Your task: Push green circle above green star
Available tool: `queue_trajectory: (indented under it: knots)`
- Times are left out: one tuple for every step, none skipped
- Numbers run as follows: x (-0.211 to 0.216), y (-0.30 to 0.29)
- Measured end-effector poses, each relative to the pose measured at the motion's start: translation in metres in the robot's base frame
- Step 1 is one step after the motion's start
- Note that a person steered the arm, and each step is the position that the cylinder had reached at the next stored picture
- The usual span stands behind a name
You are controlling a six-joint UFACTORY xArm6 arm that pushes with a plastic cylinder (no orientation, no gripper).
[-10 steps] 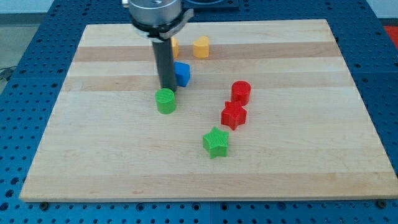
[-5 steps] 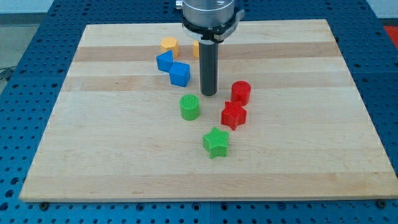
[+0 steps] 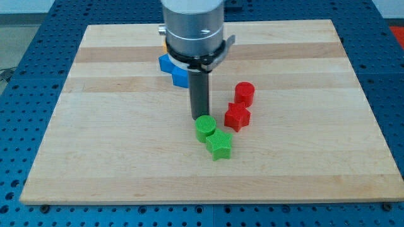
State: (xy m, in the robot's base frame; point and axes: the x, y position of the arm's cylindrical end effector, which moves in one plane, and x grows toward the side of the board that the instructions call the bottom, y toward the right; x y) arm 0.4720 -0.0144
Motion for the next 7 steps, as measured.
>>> queue_trajectory:
  knots:
    - [0.0,0.0]
    - [-0.001,-0.01]
    - [-0.005,-0.04]
    - [0.009,-0.053]
    - [0.014,-0.027]
    - [0.017,0.001]
    - [0.02,0.001]
